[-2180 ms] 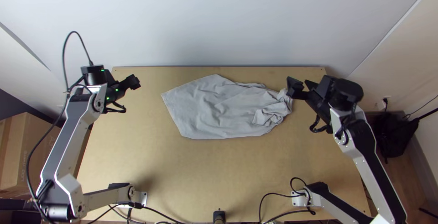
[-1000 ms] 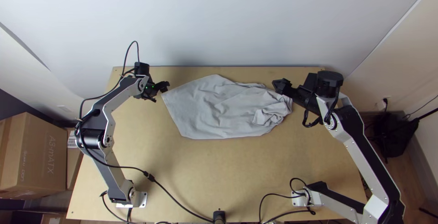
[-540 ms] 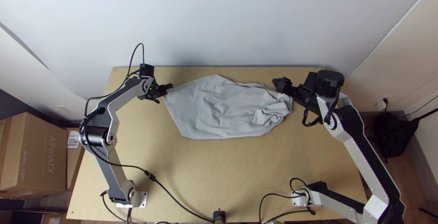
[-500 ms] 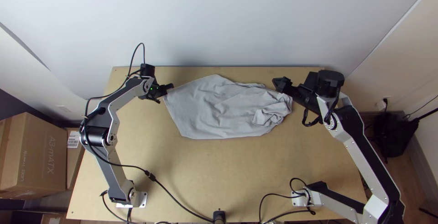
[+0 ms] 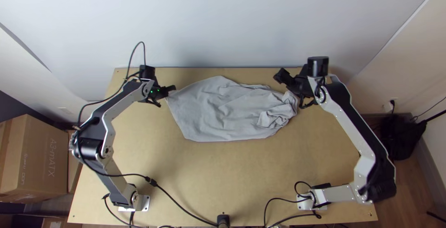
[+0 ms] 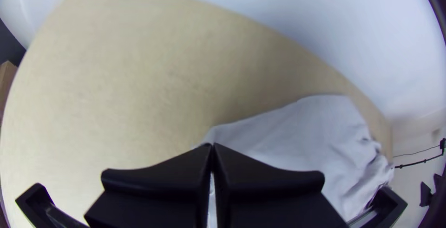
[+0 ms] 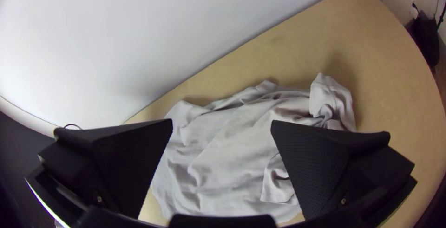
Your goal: Fold the t-shirt
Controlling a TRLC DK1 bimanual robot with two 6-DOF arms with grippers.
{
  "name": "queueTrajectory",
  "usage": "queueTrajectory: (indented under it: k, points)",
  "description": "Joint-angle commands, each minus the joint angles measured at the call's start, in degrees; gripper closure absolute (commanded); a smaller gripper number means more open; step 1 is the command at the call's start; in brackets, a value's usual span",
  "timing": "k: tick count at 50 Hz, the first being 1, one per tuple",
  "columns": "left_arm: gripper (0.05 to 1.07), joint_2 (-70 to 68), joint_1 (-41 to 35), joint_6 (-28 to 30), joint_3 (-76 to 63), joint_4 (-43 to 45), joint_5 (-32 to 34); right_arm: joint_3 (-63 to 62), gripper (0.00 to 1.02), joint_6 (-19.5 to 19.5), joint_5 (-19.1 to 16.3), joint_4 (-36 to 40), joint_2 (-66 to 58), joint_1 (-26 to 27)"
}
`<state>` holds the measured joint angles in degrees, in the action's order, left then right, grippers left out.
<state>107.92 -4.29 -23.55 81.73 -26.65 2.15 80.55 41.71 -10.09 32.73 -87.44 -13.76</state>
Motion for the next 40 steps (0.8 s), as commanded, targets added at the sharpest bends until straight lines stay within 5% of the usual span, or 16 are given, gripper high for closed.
queueTrajectory:
  k: [1, 40]
  points:
    - [1.05, -6.76, 0.87, 0.00, -1.23, -0.59, 0.04, 6.11, 0.05, 4.78, -0.37, 2.51, -4.49, -1.45]
    - [1.05, -26.09, 0.34, 0.44, -7.73, -5.34, 1.27, 37.57, 0.10, 9.79, -0.28, 15.08, -41.32, -1.80]
